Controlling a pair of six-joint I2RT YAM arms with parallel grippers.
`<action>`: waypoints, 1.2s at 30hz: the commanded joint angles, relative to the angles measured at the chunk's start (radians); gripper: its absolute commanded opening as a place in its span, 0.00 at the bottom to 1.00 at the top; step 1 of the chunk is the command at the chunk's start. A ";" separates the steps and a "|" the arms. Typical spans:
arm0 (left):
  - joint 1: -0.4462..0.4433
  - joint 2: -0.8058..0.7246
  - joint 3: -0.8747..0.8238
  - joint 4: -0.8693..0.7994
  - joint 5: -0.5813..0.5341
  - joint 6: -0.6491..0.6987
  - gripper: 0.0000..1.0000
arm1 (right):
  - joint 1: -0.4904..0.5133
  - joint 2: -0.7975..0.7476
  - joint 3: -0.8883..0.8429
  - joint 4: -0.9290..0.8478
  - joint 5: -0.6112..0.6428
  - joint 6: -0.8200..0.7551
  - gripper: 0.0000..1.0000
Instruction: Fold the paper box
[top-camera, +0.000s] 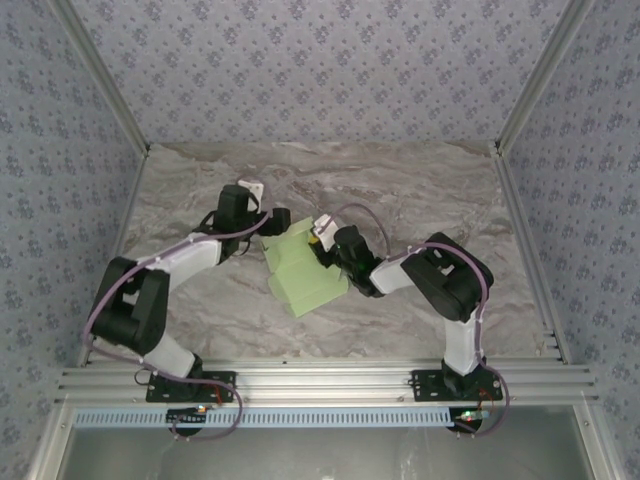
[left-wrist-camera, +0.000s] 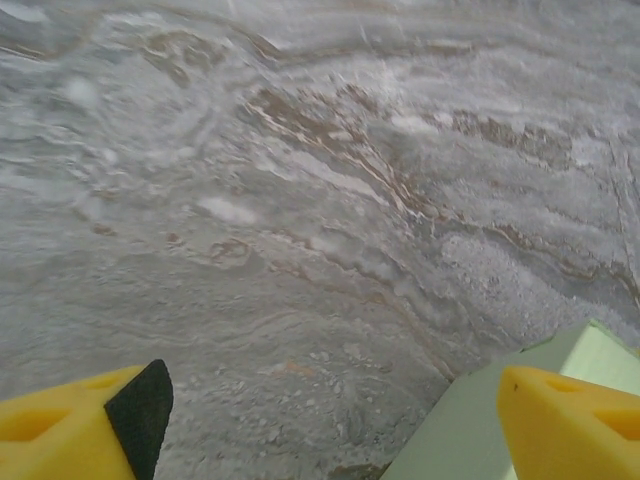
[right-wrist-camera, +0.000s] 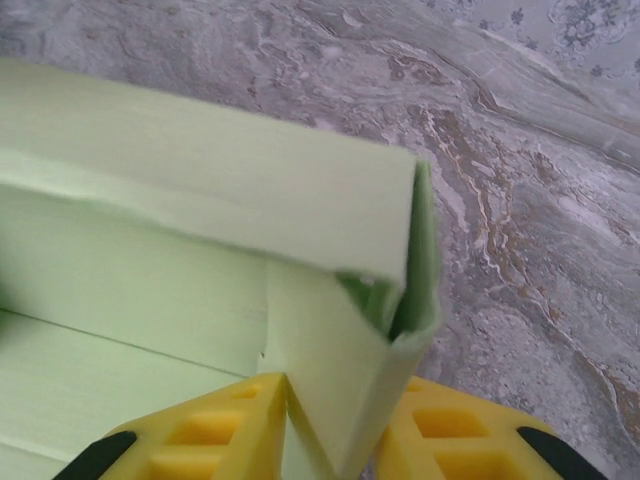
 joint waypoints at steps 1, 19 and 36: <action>-0.004 0.048 0.051 -0.043 0.142 0.032 0.81 | 0.015 0.028 0.022 -0.022 0.097 0.007 0.32; -0.052 0.162 0.068 -0.017 0.369 0.016 0.43 | 0.019 0.056 0.065 -0.045 0.330 0.089 0.22; -0.111 0.213 0.064 0.030 0.340 -0.053 0.38 | 0.006 0.071 0.074 -0.122 0.491 0.255 0.12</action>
